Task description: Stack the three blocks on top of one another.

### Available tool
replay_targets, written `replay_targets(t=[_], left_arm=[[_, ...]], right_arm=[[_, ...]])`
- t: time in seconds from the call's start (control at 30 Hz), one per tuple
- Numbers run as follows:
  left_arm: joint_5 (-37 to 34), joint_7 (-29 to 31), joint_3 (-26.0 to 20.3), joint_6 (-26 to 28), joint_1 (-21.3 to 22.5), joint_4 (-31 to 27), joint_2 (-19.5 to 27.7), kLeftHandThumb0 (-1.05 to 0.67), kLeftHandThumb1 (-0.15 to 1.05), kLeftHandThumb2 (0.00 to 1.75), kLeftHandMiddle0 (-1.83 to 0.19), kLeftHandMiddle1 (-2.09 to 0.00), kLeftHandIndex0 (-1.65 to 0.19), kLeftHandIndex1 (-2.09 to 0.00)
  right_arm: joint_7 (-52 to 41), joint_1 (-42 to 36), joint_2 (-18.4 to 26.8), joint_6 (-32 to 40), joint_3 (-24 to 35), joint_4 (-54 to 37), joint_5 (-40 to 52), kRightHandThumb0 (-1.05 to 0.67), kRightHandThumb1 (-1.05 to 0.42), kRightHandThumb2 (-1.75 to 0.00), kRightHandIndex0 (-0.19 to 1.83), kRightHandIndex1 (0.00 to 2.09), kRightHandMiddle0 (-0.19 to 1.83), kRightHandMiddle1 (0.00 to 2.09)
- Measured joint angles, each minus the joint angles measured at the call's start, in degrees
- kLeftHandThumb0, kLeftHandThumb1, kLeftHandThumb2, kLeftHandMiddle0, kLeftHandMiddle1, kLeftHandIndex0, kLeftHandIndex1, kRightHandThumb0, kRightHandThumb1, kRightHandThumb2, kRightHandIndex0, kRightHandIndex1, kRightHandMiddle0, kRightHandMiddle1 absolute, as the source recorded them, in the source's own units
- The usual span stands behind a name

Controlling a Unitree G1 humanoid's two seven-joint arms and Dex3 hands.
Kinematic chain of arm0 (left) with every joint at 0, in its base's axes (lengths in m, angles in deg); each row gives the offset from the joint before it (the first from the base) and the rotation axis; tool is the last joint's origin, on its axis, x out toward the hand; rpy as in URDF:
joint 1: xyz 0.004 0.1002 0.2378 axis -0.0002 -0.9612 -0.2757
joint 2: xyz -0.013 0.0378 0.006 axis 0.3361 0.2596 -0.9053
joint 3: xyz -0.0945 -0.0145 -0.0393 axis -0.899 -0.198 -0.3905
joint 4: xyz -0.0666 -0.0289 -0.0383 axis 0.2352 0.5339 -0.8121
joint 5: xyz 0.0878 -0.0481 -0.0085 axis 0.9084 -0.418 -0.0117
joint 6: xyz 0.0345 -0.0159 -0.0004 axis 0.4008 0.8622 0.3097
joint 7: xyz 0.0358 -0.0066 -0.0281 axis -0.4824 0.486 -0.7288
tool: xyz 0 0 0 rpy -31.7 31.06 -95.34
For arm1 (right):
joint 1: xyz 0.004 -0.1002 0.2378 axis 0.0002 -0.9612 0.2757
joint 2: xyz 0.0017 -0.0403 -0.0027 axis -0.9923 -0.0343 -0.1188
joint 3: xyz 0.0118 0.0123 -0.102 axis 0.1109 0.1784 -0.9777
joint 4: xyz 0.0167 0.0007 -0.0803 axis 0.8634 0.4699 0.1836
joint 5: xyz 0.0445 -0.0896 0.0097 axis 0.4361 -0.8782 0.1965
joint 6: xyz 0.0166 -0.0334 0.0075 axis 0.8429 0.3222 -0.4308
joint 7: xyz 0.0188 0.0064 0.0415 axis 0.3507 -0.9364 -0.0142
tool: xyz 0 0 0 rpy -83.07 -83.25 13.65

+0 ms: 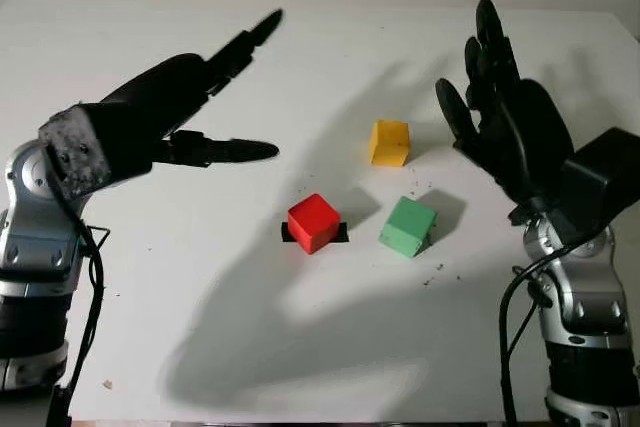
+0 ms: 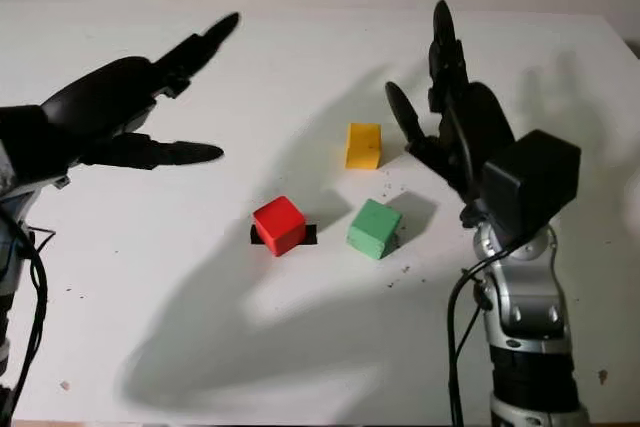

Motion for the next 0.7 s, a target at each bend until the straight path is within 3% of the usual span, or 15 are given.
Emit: replay_targets(t=[0.1, 0.2, 0.33, 0.7], left_arm=[[-1.39, -4.87, -0.98, -0.93, -1.66, -0.93, -2.61, -0.85, 1.05, 0.60, 0.19, 0.00, 0.19, 0.00], [-5.07, -11.89, -2.89, 1.09, -2.72, -2.29, -8.48, -0.77, 1.05, 0.58, 0.19, 0.00, 0.19, 0.00], [-8.65, -16.05, -3.97, 2.31, -5.20, -2.50, -12.60, -0.75, 1.05, 0.64, 0.19, 0.00, 0.19, 0.00], [-11.11, -22.34, -4.93, 3.60, -5.82, -2.67, -15.93, -0.78, 1.05, 0.56, 0.19, 0.00, 0.19, 0.00]], right_arm=[[-0.54, 5.45, 4.07, 0.30, -1.44, 3.75, -4.97, -0.72, -0.95, -0.05, -0.05, 0.08, 0.07, 0.15], [-2.19, 11.67, 7.81, 0.29, -5.24, 9.71, -10.96, -0.69, -0.90, -0.03, 0.01, 0.11, 0.12, 0.18], [-5.02, 19.70, 11.52, -0.17, -10.64, 17.16, -18.22, -0.72, -0.87, -0.03, 0.03, 0.11, 0.16, 0.20], [-7.74, 27.34, 12.34, -8.62, -19.93, 33.16, -27.29, -0.72, -0.89, -0.05, 0.03, 0.09, 0.15, 0.22]])
